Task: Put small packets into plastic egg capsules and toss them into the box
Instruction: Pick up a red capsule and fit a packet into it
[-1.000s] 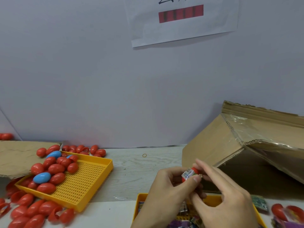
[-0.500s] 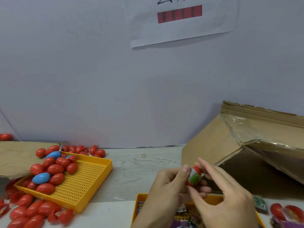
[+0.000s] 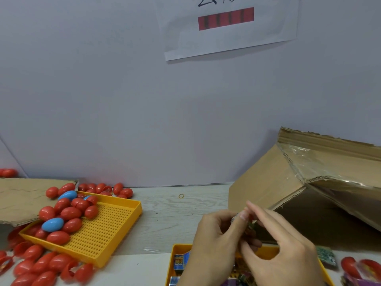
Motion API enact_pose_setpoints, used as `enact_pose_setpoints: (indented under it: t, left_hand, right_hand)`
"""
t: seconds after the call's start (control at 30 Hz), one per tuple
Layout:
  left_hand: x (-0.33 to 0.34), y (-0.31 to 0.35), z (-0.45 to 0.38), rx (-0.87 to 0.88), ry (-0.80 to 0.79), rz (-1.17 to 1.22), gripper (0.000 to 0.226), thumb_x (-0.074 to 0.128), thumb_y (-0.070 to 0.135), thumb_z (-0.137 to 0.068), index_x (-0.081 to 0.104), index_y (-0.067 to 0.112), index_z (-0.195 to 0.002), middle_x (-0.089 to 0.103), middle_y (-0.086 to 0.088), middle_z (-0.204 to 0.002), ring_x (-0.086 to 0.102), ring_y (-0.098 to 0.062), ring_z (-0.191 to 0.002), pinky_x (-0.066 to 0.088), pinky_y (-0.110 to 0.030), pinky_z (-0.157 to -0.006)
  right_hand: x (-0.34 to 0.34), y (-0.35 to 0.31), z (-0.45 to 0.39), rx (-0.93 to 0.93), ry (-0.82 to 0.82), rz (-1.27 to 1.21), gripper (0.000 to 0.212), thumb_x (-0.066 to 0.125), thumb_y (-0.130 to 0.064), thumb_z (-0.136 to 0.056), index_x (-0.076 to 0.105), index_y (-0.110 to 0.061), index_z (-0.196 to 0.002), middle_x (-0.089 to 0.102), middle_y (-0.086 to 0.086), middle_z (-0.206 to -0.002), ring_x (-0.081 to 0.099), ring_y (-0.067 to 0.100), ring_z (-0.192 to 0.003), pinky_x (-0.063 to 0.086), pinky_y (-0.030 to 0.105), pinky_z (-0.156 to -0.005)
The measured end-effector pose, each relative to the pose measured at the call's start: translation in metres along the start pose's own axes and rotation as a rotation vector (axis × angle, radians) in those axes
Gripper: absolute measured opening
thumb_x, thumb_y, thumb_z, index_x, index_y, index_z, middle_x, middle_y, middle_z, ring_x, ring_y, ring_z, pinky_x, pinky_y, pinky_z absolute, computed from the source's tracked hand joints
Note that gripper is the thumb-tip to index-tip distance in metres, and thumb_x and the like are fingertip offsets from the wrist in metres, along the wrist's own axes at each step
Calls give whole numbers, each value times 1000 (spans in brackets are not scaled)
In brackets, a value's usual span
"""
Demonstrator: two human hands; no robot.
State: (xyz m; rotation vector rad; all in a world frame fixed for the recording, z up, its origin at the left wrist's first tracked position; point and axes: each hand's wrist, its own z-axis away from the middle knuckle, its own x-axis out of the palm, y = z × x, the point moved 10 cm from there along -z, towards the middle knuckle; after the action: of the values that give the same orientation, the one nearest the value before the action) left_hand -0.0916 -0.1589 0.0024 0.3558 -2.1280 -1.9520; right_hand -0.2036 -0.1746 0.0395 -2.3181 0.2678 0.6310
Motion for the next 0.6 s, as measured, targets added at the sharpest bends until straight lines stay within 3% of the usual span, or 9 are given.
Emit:
enact_pose_setpoints:
  t: [0.13,0.3,0.47,0.6]
  left_hand:
    - [4,-3,0,-40,-5,89,33,61,34,-87,76,5,-89,73,-15,-75,72,-25,-69,61,-29,-65]
    - [2,-7,0,-77,-2,119,34,57,37,-90,79,15,-79,72,-15,-72,72,-25,-65,61,-29,-61]
    - [1,-11,1,-126,-22,137,41,56,49,-87,79,14,-83,72,-14,-76,71,-26,-67,60,-34,-65]
    - [-1,-15,2,-189,-57,200,35,58,36,-92,77,8,-83,74,-20,-84,72,-28,-71,58,-31,-62]
  right_hand:
    - [-3,2,1,26,22,-37,65,91,-4,-44,75,-21,-105,71,-9,-97,58,1,-94,37,-4,-82]
    - [-5,-3,1,12,20,-25,64,91,-5,-44,75,-22,-104,71,-10,-96,59,0,-94,40,-1,-82]
    - [-2,-3,2,26,-5,-31,66,92,-7,-47,73,-21,-108,70,-10,-97,58,0,-95,39,-1,-83]
    - [-1,-3,2,54,-8,-63,67,92,-7,-52,71,-24,-113,68,-14,-103,57,-3,-96,35,-5,-84]
